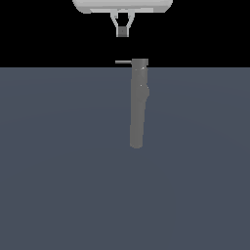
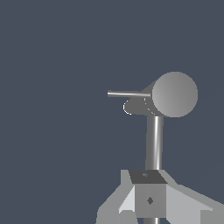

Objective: Turn on the faucet by rotating a designated handle.

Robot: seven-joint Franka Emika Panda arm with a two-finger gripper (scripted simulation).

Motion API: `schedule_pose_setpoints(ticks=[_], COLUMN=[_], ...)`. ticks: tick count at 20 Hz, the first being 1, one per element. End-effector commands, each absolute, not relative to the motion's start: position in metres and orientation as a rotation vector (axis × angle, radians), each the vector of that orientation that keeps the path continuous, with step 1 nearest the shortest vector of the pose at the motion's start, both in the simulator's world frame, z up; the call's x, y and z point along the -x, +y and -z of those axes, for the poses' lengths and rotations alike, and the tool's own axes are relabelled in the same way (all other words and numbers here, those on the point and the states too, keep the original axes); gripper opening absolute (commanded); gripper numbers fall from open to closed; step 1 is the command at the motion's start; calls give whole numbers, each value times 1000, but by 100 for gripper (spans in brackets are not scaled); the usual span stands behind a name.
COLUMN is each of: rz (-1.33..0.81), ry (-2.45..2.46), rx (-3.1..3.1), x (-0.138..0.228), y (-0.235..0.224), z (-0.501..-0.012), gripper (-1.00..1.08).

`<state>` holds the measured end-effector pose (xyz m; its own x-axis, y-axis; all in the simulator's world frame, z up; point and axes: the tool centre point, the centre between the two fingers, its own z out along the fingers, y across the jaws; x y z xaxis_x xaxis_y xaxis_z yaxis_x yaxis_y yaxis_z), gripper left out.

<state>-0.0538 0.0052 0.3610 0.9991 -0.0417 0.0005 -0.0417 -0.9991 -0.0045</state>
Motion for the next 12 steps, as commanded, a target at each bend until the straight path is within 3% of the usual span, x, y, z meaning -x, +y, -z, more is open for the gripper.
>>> schedule_pose_setpoints(ticks=[1, 12], rz=[2, 0], ry=[76, 110], rx=[3137, 3139], x=[35, -31], y=[5, 2], z=[-349, -311], gripper=[-100, -100])
